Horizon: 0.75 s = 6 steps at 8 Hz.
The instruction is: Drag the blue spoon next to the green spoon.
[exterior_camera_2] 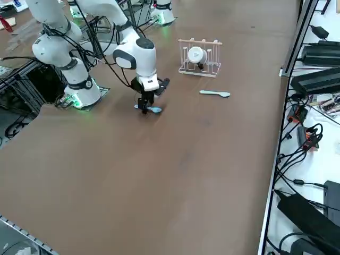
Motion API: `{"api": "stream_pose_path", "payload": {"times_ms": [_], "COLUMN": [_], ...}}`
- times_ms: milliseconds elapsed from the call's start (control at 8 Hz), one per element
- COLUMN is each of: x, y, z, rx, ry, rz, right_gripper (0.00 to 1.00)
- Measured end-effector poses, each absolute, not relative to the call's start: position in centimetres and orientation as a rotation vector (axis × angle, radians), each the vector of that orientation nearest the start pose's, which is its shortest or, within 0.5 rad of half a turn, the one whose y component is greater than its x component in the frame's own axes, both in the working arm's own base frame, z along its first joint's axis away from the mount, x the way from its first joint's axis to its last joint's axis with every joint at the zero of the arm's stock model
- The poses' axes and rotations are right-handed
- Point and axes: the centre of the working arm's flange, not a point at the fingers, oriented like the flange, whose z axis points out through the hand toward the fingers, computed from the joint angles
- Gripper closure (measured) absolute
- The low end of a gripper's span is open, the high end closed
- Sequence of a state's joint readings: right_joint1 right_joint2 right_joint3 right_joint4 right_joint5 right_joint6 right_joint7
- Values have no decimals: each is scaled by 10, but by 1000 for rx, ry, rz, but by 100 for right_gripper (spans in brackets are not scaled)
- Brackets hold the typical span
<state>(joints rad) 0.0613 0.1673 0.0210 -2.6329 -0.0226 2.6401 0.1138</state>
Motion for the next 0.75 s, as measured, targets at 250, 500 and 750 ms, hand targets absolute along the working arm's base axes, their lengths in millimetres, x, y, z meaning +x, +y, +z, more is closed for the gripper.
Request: {"api": "stream_pose_path", "payload": {"times_ms": [250, 500, 750], "x": [410, 411, 411], "y": [35, 35, 35], "z": [180, 182, 182], "rx": [-3153, -3154, -3154], "ry": [17, 17, 17], "rz": [237, 232, 230], "right_gripper": [44, 60, 68]}}
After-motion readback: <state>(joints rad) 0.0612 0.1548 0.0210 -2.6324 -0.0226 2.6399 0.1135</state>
